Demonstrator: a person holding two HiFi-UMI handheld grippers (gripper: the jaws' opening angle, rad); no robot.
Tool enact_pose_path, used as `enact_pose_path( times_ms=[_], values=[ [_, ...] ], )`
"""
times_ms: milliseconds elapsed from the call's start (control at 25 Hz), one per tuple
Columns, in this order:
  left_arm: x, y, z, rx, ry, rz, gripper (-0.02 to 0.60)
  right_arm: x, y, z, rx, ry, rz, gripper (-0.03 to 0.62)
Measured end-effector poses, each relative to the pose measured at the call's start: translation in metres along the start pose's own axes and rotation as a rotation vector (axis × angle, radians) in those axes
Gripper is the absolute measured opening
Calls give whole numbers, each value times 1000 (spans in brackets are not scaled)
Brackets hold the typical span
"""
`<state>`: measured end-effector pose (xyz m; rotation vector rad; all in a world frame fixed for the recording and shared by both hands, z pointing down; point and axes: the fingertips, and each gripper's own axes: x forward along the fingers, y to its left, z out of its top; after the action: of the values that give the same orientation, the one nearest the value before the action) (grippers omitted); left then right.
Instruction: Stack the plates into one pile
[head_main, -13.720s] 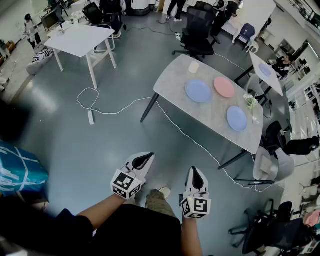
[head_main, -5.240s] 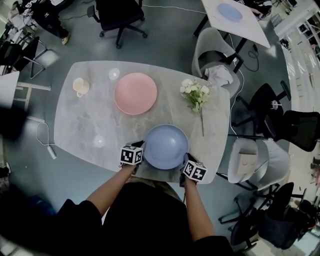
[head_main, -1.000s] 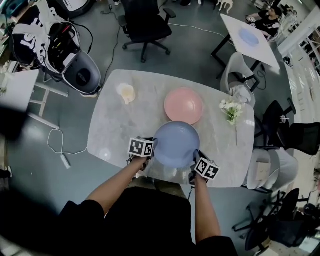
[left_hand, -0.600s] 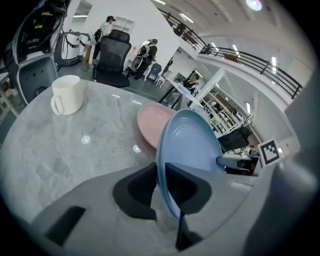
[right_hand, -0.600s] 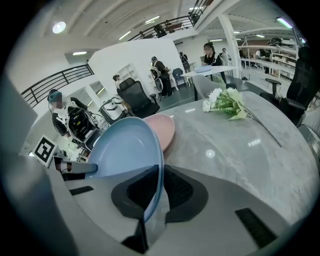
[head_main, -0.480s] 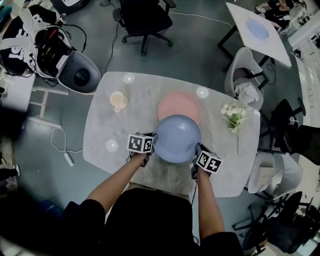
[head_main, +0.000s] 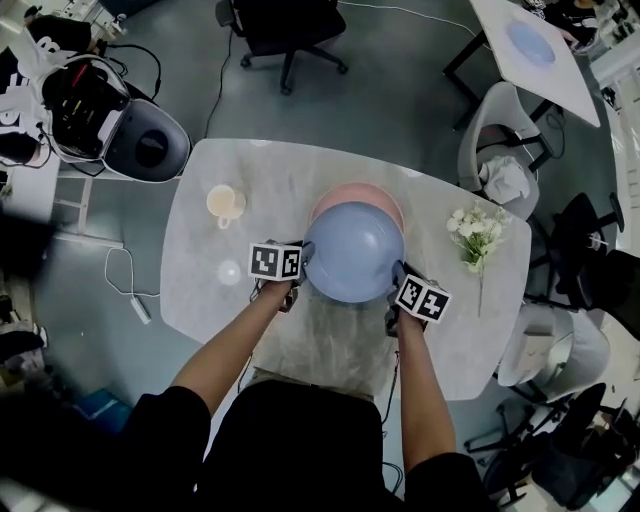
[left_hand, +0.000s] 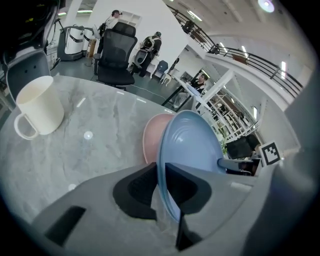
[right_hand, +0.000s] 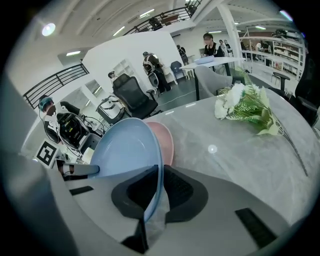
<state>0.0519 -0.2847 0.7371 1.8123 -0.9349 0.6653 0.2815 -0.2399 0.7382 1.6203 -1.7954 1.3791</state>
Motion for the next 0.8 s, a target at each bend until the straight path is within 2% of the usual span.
enact_pose_path(
  times_ms=[440, 800],
  values=[
    [31, 11, 36, -45, 6, -2, 61, 38, -8, 46, -27, 36, 20, 37],
    [50, 13, 38, 16, 70, 37, 72, 53, -19, 45, -32, 98, 15, 37]
  ],
)
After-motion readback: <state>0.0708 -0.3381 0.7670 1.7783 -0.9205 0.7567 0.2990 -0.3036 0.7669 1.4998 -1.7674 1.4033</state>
